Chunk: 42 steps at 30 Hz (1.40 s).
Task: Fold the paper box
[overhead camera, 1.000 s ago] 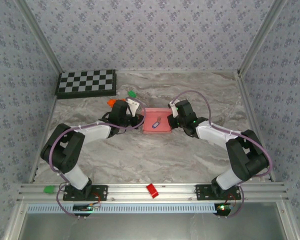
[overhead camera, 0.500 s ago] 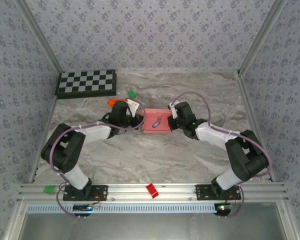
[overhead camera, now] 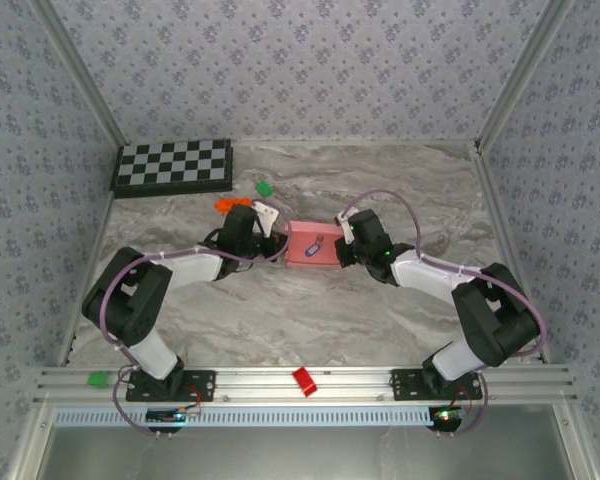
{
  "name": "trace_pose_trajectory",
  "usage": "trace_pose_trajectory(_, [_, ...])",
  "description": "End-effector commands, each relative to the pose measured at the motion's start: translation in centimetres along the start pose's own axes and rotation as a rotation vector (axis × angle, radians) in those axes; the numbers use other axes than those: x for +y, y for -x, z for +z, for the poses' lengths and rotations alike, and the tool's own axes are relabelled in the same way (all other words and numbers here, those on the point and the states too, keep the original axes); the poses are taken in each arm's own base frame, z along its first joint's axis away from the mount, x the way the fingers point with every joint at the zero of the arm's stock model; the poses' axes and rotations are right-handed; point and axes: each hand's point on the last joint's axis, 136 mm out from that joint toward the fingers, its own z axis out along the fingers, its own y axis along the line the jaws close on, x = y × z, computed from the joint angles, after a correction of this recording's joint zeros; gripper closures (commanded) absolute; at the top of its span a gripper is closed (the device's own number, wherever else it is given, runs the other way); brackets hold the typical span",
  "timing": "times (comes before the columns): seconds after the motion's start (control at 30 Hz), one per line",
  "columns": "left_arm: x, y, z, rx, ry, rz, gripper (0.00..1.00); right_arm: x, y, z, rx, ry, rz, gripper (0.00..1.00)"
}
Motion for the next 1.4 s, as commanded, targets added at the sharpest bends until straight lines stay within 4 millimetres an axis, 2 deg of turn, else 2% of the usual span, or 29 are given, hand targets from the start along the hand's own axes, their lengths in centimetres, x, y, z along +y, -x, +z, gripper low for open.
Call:
trace_pose_trajectory(0.0, [-0.8, -1.1, 0.3, 0.024, -0.035, -0.006, 0.91, 0.6, -2.3, -0.1, 0.063, 0.015, 0.01, 0.89])
trace_pose_trajectory(0.43, [-0.9, -2.6, 0.0, 0.051, -0.052, -0.012, 0.9, 0.7, -3.4, 0.2, 0.082, 0.008, 0.029, 0.89])
trace_pose_trajectory(0.63, [-1.3, -2.6, -1.1, 0.042, -0.054, -0.005, 0.9, 0.5, -3.6, 0.3, 0.088, 0.002, 0.031, 0.9])
trace_pose_trajectory(0.93, [-2.7, 0.4, -5.7, -0.05, -0.023, 0.074, 0.88, 0.5, -3.6, 0.4, 0.086, -0.002, 0.031, 0.9])
trace_pose_trajectory(1.13, [-3.4, 3.9, -8.7, -0.185, 0.018, 0.116, 0.88, 0.5, -3.5, 0.5, 0.084, -0.001, 0.031, 0.9])
trace_pose_trajectory(1.23, [-2.6, 5.8, -9.1, -0.218, 0.088, 0.089, 0.84, 0.5, -3.3, 0.6, 0.081, 0.001, 0.032, 0.9])
trace_pose_trajectory(1.37, [-2.1, 7.8, -7.6, -0.156, 0.134, 0.037, 0.84, 0.6, -3.1, 0.6, 0.079, 0.005, 0.031, 0.9])
